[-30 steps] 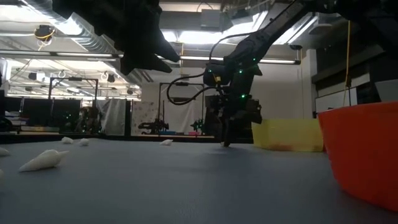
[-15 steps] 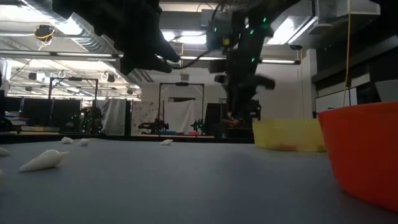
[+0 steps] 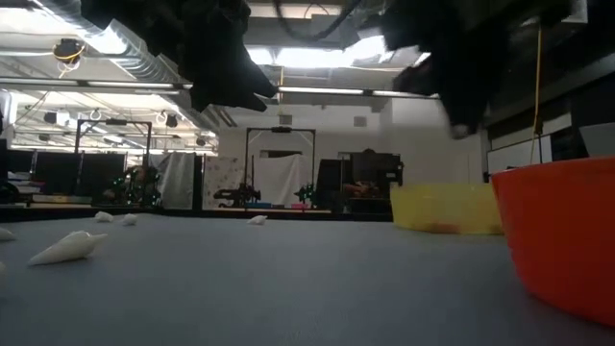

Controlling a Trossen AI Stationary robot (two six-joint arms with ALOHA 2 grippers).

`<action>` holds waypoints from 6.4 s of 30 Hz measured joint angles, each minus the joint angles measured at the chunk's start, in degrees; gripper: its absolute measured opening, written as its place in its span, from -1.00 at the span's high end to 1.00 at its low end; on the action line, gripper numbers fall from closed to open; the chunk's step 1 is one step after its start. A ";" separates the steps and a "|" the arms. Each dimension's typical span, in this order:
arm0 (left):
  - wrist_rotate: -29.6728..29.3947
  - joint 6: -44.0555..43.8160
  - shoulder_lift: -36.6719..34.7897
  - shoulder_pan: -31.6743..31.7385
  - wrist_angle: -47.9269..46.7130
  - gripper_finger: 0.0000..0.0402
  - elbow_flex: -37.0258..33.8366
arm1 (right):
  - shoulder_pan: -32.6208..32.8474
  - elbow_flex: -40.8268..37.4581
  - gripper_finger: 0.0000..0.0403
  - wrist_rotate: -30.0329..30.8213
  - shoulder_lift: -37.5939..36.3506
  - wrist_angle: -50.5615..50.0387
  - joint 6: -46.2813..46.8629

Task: Sort Halloween decoration
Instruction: Put the white ghost toy into the yellow box, then put the white ghost toy into the bottom yellow bin

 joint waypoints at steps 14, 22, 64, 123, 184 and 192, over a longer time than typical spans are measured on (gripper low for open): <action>0.01 0.05 0.00 0.01 0.03 0.17 0.00 | 21.46 0.00 0.71 -0.06 0.00 -1.11 23.54; 0.57 0.05 0.00 0.00 0.03 0.17 0.00 | 29.91 0.00 0.71 0.01 0.00 -2.05 25.17; 3.26 2.61 8.00 -23.99 -3.04 0.17 -0.04 | 32.72 0.00 -0.12 0.14 0.02 -2.95 26.66; -1.69 -17.08 20.02 -29.56 -2.81 0.17 -0.04 | 32.70 0.00 -0.12 0.34 0.04 2.87 26.66; -7.91 -18.53 24.41 -31.26 -0.95 0.17 0.04 | 32.70 0.00 -0.12 0.76 0.04 5.62 26.66; -8.44 -18.63 24.41 -31.26 -1.24 0.39 -0.02 | 32.70 0.00 -0.12 0.78 0.04 5.65 26.66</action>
